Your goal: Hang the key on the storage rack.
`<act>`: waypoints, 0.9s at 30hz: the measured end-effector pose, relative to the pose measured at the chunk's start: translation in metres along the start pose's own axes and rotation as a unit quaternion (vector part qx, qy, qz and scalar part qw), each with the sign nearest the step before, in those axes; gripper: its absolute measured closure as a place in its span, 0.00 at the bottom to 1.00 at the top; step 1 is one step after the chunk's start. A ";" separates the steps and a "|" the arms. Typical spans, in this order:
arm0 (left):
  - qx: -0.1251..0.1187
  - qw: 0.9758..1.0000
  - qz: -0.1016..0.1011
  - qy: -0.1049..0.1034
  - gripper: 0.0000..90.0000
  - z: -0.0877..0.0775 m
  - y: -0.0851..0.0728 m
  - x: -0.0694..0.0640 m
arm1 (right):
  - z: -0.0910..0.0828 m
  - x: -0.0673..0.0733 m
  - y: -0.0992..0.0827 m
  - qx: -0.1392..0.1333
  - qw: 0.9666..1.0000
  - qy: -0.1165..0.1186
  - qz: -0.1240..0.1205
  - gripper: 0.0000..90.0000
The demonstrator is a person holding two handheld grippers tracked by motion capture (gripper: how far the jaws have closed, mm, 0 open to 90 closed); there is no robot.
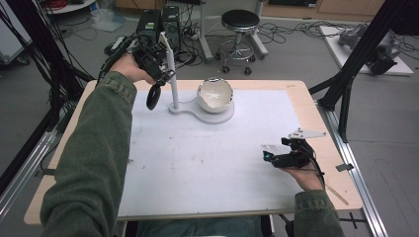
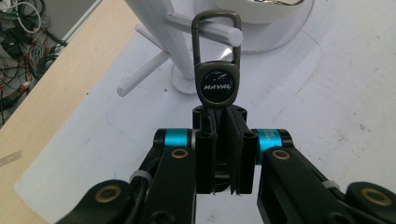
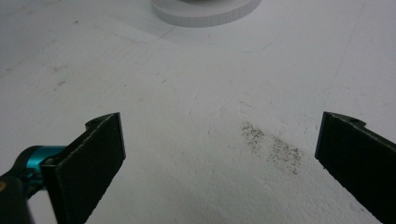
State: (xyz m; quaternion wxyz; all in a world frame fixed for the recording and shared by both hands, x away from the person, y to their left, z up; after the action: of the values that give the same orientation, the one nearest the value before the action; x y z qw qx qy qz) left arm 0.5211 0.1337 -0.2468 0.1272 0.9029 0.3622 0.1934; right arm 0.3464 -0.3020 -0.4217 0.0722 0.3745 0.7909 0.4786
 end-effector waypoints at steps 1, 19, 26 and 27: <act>0.000 1.000 -0.001 0.002 0.91 0.001 0.000 0.000 | 0.000 0.000 0.000 0.000 1.000 0.000 0.000 0.01; -0.015 0.999 -0.023 -0.032 0.75 0.001 -0.009 0.000 | 0.001 0.000 0.000 0.002 1.000 0.001 -0.001 0.01; -0.021 0.999 -0.029 -0.028 0.30 0.000 -0.019 -0.007 | 0.001 0.001 0.000 0.001 1.000 0.002 -0.002 0.01; -0.023 0.999 -0.027 -0.030 0.24 -0.001 -0.022 -0.008 | 0.001 0.001 0.000 0.002 1.000 0.002 0.000 0.01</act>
State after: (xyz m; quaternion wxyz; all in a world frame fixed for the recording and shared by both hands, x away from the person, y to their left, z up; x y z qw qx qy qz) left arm 0.5024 0.1433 -0.2563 0.1637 0.8952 0.3779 0.1704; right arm 0.3462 -0.3009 -0.4223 0.0699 0.3733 0.7921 0.4779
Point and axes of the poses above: each handheld gripper's, and its own axes: z roughly forward along the jaws, y roughly out of its top, x roughly to its left, the point moved 2 cm from there along z, roughly forward along the jaws, and after that the axes turned 12 degrees about y, right-handed, at the moved point
